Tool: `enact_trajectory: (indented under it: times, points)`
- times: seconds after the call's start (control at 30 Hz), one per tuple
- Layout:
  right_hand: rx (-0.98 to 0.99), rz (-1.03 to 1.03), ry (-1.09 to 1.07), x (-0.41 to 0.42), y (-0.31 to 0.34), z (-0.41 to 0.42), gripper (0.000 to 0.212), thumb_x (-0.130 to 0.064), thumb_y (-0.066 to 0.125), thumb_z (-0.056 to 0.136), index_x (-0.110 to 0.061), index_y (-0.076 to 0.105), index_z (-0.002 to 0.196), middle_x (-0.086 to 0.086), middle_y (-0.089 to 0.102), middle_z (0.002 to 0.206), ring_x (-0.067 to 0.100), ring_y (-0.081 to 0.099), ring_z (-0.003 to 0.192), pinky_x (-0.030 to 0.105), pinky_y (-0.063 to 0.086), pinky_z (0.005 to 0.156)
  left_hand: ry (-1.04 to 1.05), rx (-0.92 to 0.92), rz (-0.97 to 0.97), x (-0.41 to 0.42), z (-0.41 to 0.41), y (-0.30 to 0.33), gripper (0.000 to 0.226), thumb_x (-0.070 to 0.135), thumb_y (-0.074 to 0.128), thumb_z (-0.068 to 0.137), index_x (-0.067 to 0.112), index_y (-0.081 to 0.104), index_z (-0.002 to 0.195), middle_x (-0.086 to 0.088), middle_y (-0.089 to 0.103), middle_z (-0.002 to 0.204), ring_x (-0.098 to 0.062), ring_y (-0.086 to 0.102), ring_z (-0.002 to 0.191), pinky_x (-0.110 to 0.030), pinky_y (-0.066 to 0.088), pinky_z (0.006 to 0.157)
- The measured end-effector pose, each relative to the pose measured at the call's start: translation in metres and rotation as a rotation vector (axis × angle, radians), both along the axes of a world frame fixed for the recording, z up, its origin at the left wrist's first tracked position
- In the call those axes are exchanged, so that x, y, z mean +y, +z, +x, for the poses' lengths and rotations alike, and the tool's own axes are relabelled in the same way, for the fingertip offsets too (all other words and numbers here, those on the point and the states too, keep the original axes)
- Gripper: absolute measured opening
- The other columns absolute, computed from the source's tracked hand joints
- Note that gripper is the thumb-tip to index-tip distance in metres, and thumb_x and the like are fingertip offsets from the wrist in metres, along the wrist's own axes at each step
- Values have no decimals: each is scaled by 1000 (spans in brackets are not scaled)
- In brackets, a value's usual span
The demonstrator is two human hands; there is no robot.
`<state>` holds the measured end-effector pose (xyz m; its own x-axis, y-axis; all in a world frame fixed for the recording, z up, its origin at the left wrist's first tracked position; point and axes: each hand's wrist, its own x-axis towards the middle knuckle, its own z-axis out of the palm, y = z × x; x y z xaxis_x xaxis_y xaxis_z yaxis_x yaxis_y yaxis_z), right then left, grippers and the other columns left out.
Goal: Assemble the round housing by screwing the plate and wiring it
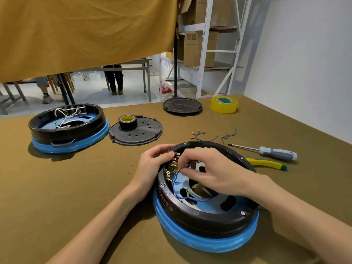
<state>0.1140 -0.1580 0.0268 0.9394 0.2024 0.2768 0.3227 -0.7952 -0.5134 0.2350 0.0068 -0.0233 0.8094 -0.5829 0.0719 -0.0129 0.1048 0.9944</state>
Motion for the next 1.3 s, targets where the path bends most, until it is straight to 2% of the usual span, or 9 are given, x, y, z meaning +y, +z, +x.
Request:
enact_trajectory:
  times: [0.13, 0.33, 0.5, 0.67, 0.77, 0.9, 1.0, 1.17, 1.3]
  points:
    - [52, -98, 25, 3, -1, 0, 5, -22, 64, 101, -23, 68, 104, -14, 63, 97, 8, 54, 94, 22, 41, 86, 0, -12, -6, 0, 1, -1, 26, 12, 65, 93, 19, 74, 117, -4, 77, 108, -22, 73, 102, -32, 57, 85]
    - [31, -120, 35, 5, 0, 1, 6, -22, 69, 99, -21, 74, 102, -21, 61, 89, -2, 54, 87, 13, 38, 81, -6, 4, -25, 0, 0, -1, 27, 11, 64, 94, 18, 73, 118, -4, 78, 107, -20, 74, 100, -25, 57, 78]
    - [3, -62, 7, 3, -2, -1, 5, -22, 72, 96, -22, 74, 101, -15, 69, 94, 11, 58, 88, 24, 46, 81, -2, -7, -13, -1, 0, -1, 26, 13, 65, 94, 19, 73, 118, -3, 77, 108, -20, 73, 102, -31, 56, 84]
    - [16, -31, 8, 4, -4, -1, 6, -21, 67, 99, -21, 70, 104, -11, 69, 94, 11, 62, 89, 25, 49, 80, -3, -11, -9, 0, 0, -1, 26, 14, 65, 94, 20, 73, 117, -2, 77, 108, -18, 73, 102, -27, 56, 81]
    - [64, 176, -19, 3, -2, -1, 6, -16, 55, 105, -16, 60, 104, -1, 72, 88, 14, 65, 80, 33, 54, 76, 9, -7, -8, -1, 0, -2, 25, 14, 66, 93, 20, 74, 116, -4, 77, 108, -21, 72, 103, -31, 57, 85]
    - [240, 687, -36, -3, 7, 6, 12, -4, 41, 109, -3, 48, 100, 18, 74, 86, 32, 65, 73, 40, 55, 75, 9, 11, -23, -1, 0, -1, 23, 11, 66, 93, 17, 74, 114, -6, 77, 104, -22, 73, 98, -27, 56, 79]
    - [417, 1011, -87, -10, 12, 9, 9, -13, 55, 100, -5, 59, 99, 18, 72, 91, 28, 67, 76, 36, 56, 77, 8, 19, -24, -1, 0, -1, 23, 11, 66, 93, 17, 74, 113, -5, 78, 104, -22, 74, 97, -27, 57, 76]
    - [427, 1038, -204, -19, 15, 10, 6, -5, 64, 97, -4, 68, 101, 12, 66, 81, 20, 65, 71, 30, 60, 67, 1, 12, -9, -1, 1, -1, 24, 12, 66, 94, 16, 73, 116, -9, 76, 109, -26, 73, 101, -35, 58, 83]
    - [395, 956, -382, -21, 15, 16, 12, 4, 64, 96, -3, 68, 105, 12, 66, 77, 17, 62, 62, 27, 56, 58, 7, 11, -12, -1, 1, -1, 22, 12, 66, 94, 17, 73, 114, -5, 77, 103, -20, 74, 96, -24, 57, 74]
